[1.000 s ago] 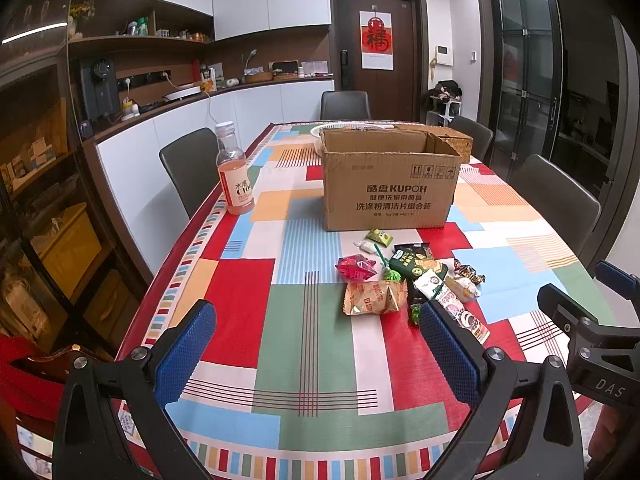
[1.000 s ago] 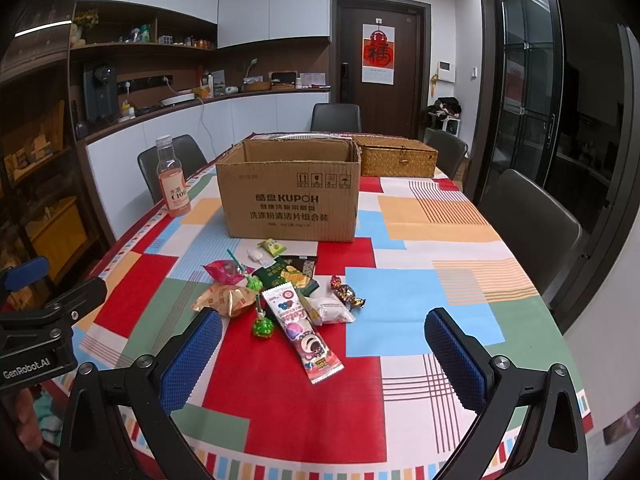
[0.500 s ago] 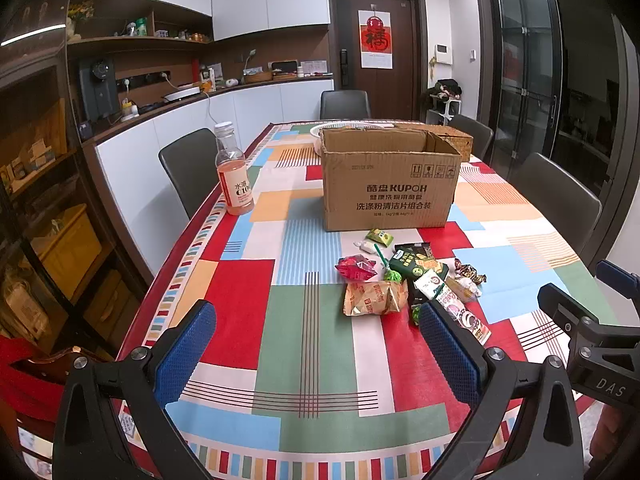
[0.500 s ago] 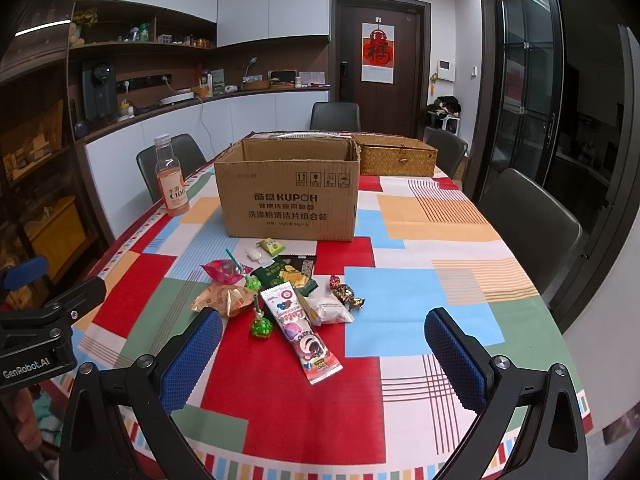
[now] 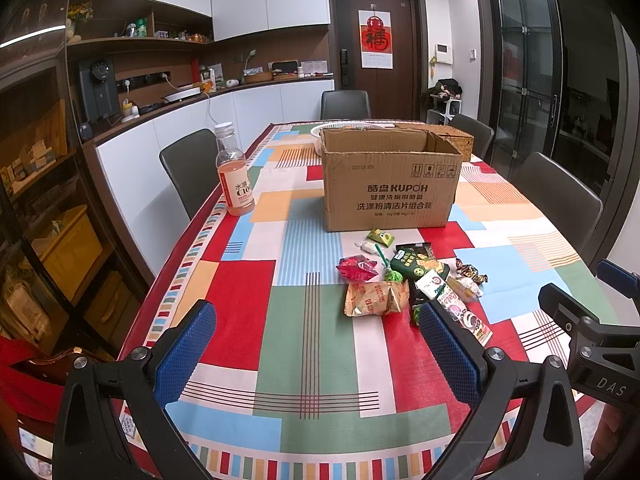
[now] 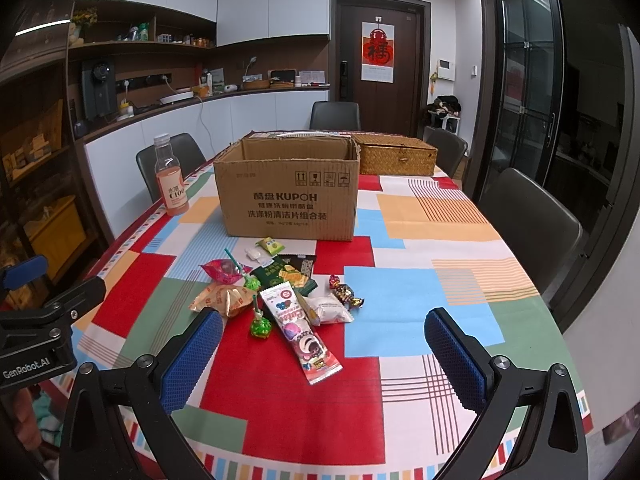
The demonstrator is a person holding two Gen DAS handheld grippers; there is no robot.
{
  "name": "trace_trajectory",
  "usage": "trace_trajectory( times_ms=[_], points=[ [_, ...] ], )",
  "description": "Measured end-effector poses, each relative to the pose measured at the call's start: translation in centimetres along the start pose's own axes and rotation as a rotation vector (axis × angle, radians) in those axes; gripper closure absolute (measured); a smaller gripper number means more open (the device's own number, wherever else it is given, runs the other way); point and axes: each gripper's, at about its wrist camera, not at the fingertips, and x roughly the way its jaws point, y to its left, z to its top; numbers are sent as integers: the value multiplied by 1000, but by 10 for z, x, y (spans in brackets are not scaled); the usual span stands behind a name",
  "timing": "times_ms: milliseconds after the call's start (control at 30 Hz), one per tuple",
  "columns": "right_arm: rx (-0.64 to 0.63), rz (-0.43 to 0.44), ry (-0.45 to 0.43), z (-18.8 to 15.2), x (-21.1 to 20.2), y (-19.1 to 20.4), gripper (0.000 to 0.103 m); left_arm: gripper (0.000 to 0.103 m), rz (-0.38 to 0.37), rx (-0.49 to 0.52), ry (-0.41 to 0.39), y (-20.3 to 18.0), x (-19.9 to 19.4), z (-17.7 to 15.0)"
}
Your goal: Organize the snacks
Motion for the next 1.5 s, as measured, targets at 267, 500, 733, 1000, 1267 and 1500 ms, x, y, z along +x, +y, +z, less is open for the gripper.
trace_trajectory(
  times_ms=[267,500,733,1000,1267,1500],
  points=[
    [-1,-1,2,-1,2,0,1,0,-2,0,3,3,3,-2],
    [0,-1,10,-2,6,0,1,0,-10,3,19,4,12,-6],
    [-1,6,33,-2,13,0,1,0,-52,35,43,-3,20,-4],
    [-46,38,84,-1,33,2,6,14,-122,183,42,-18,35,-4],
    [-114,93,168,-8,66,5,23,39,-256,351,57,-41,61,-11],
    [-164,147,251,-19,94,8,34,52,-336,463,82,-61,87,-16]
  ],
)
